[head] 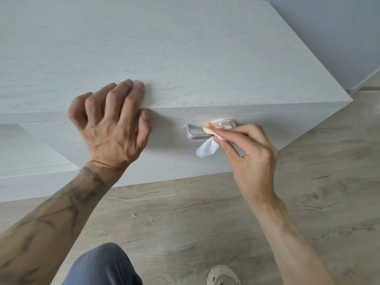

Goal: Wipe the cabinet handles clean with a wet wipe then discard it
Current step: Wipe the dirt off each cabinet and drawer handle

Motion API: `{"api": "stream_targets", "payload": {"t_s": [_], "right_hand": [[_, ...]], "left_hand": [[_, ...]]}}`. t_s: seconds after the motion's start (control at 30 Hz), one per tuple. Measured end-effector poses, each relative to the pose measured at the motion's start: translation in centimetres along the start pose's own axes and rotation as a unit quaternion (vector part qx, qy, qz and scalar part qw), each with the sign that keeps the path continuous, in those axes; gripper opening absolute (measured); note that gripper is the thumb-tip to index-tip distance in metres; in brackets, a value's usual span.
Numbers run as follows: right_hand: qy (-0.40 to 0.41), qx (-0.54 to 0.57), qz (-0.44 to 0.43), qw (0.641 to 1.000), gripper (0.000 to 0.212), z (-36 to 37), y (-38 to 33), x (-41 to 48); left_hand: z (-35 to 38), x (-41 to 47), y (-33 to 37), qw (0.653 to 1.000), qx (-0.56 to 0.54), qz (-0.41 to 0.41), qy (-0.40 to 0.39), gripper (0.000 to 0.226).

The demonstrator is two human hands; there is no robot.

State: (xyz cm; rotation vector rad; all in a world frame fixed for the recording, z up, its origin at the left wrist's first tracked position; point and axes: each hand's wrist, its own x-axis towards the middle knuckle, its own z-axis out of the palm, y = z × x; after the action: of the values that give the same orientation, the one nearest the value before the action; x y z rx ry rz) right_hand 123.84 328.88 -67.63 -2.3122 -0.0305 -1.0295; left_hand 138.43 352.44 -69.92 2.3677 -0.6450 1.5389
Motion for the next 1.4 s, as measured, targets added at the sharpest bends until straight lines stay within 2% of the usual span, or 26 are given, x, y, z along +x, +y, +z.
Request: {"api": "stream_targets", "payload": {"t_s": [0.07,0.2,0.37,0.57,0.7,0.9,1.03,1.2,1.33,1.4], "right_hand": [[-0.018,-0.005,-0.012,1.000,0.024,-0.8,0.7,0.4],[-0.001,-0.017,0.023,1.000,0.017,-1.0,0.8,0.0],[-0.036,-0.022,-0.024,0.999,0.017,0.5,0.1,0.4],[0.012,-0.038,0.028,0.999,0.017,-0.2,0.5,-0.4],[-0.020,-0.045,-0.024,0.998,0.018,-0.4,1.0,0.1],[0.013,-0.042,0.011,0.999,0.022,-0.4,0.7,-0.3],[-0.015,-0.028,-0.039,0.999,0.018,0.2,0.6,0.1],[0.041,-0.015,0.059,0.997,0.017,-0.1,0.6,-0.7],[0.008,0.003,0.013,1.000,0.020,1.2,-1.0,-0.2],[0.022,0.016,0.032,0.999,0.014,0.7,-0.9,-0.1]], "left_hand": [[0.0,0.0,-0.1,1.000,-0.005,0.002,-0.003,0.043],[-0.1,-0.1,0.0,1.000,-0.005,-0.004,-0.003,0.043],[-0.1,0.1,0.0,1.000,-0.009,-0.002,-0.008,0.042],[-0.2,0.2,0.1,1.000,-0.006,-0.003,-0.009,0.043],[-0.1,0.1,0.0,1.000,-0.004,-0.001,-0.007,0.044],[-0.2,0.1,0.2,1.000,-0.001,-0.005,-0.008,0.044],[0.0,0.2,0.0,1.000,0.000,0.000,-0.005,0.044],[-0.1,0.1,0.1,1.000,0.003,-0.004,-0.006,0.044],[0.0,0.2,0.0,1.000,0.005,-0.001,-0.005,0.044],[0.0,0.2,0.0,1.000,0.003,-0.003,-0.003,0.044]]}}
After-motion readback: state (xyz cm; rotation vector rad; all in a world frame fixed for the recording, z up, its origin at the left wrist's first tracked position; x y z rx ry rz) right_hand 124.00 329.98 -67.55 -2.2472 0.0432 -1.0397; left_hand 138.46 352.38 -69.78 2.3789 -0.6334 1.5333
